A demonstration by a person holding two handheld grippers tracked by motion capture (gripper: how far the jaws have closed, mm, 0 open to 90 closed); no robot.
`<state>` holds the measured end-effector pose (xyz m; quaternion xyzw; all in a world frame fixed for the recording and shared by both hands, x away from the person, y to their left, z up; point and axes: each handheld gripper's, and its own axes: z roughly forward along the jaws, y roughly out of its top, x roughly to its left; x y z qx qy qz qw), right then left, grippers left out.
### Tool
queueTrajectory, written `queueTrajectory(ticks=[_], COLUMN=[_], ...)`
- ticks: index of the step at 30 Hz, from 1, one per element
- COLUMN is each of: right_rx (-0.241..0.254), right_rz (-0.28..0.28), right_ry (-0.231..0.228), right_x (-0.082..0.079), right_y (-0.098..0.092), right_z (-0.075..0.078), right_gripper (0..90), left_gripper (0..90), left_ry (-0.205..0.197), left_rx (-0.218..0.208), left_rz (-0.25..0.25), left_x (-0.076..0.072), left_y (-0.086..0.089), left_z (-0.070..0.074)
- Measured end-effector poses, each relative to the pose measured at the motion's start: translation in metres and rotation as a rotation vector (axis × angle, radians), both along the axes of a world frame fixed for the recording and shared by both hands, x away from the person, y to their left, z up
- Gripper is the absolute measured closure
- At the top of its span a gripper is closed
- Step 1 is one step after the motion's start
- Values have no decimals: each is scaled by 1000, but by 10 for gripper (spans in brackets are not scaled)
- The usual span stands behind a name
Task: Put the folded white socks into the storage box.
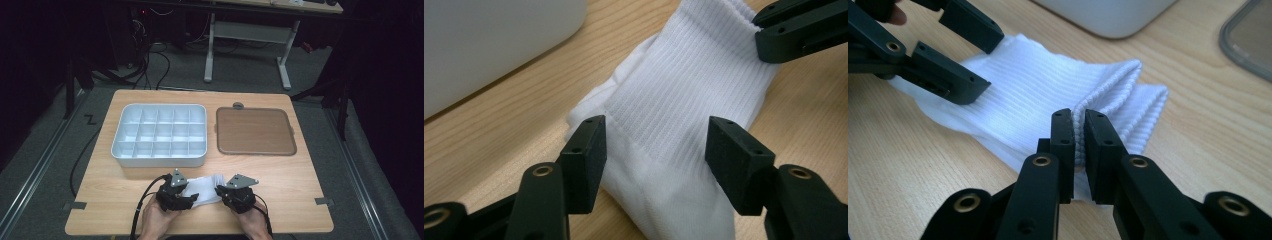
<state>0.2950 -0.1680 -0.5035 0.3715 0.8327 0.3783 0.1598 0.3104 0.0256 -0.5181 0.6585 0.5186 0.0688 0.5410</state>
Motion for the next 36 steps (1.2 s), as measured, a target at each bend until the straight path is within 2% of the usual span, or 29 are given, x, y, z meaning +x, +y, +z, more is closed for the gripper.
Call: queueTrajectory(ticks=[3,4,8,10,11,15,16,20,21,25,30,36], right_rx=[33,33,40,35,26,3,-23,-54,-51,-46,-67,-61], right_rz=[-6,-6,-30,-50,-72,-92,-101,-117,-123,-120,-116,-105], right_ry=[-50,-50,-80,-67,-46,-15,-9,-6,4,13,17,21], right_x=[-5,-5,-10,-9,-6,-1,1,5,6,10,11,12], right_y=[-2,-2,-9,-15,-21,-25,-26,-28,-29,-31,-27,-22], right_z=[12,12,19,15,7,-4,-10,-17,-18,-18,-17,-17], right_gripper=[849,849,849,848,847,846,845,844,843,843,843,843], left_gripper=[426,426,429,433,435,437,439,445,445,445,444,446], left_ry=[-41,-48,-37,-29,-20,-13,-18,-30,-37,-48,-40,-30], left_rx=[-5,-5,8,15,18,30,42,53,41,41,29,23], left_rz=[3,1,2,3,0,0,3,9,13,9,27,48], left_x=[-4,-4,-1,0,-1,0,1,3,4,4,13,23], left_y=[-3,-4,-8,-10,-12,-15,-17,-19,-20,-18,-12,-4], left_z=[5,7,5,2,-1,-7,-9,-13,-15,-16,-17,-17])
